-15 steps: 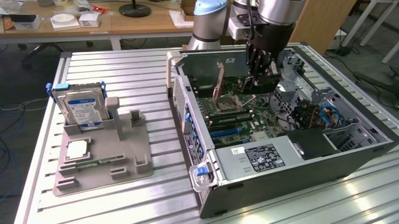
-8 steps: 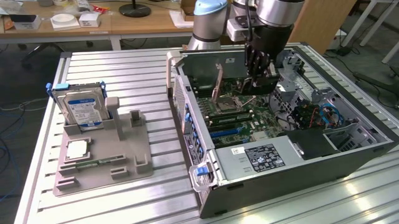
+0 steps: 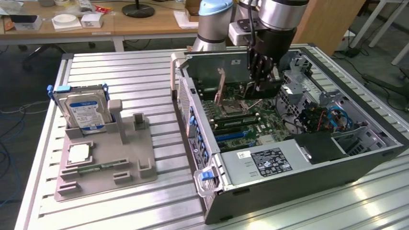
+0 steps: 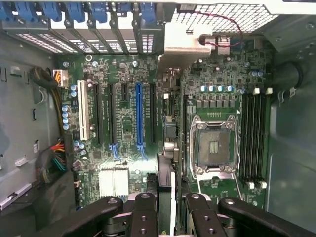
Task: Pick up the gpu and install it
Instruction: 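Insert the gpu into the slot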
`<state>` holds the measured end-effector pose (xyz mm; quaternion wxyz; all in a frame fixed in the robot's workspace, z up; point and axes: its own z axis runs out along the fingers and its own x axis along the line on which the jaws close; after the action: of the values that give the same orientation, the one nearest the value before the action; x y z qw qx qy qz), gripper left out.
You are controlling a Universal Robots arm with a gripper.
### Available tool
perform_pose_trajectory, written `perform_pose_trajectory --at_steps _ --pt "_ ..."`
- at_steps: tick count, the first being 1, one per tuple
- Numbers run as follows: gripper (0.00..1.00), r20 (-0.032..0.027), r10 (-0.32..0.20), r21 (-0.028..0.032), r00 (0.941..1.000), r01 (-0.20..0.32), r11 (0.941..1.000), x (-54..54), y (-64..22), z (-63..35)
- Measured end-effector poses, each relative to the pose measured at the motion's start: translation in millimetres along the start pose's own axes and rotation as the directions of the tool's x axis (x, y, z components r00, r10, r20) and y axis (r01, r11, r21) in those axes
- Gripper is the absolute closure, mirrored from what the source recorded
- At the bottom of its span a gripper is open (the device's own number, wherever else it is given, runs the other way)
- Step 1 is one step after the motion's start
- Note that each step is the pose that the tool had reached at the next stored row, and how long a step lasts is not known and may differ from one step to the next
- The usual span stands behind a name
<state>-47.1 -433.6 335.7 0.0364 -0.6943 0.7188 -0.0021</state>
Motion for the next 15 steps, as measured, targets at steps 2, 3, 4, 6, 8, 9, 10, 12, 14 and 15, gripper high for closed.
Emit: perform_pose_trajectory --at_steps 2,3,4,6,8,9,10,12,14,15 --pt "0.73 0.0003 -0.005 -0.0003 1.0 0.005 1.0 0.3 0.3 1.4" --pt "0.73 0.0005 -0.007 -0.0003 1.0 0.007 1.0 0.8 0.4 2.6" --pt "0.73 0.0005 -0.009 -0.0005 1.0 0.009 1.0 1.3 0.5 4.1" --pt "0.73 0.0008 -0.012 -0.001 0.9999 0.012 0.9999 2.7 0.6 7.0" --pt "0.73 0.0007 -0.014 -0.0012 0.9999 0.014 0.9999 4.1 1.4 8.6" --pt "0.73 0.0009 -0.015 -0.0013 0.9999 0.015 0.9999 4.5 2.4 9.1" --pt "0.73 0.001 -0.016 -0.0012 0.9999 0.016 0.9999 4.8 4.0 9.4" --pt "0.73 0.0008 -0.016 -0.0013 0.9999 0.016 0.9999 5.6 7.3 9.8" --pt "0.73 0.0009 -0.017 -0.0013 0.9999 0.017 0.9999 6.7 9.9 10.0" --pt "0.73 0.001 -0.017 -0.0014 0.9998 0.017 0.9998 7.5 10.7 10.2"
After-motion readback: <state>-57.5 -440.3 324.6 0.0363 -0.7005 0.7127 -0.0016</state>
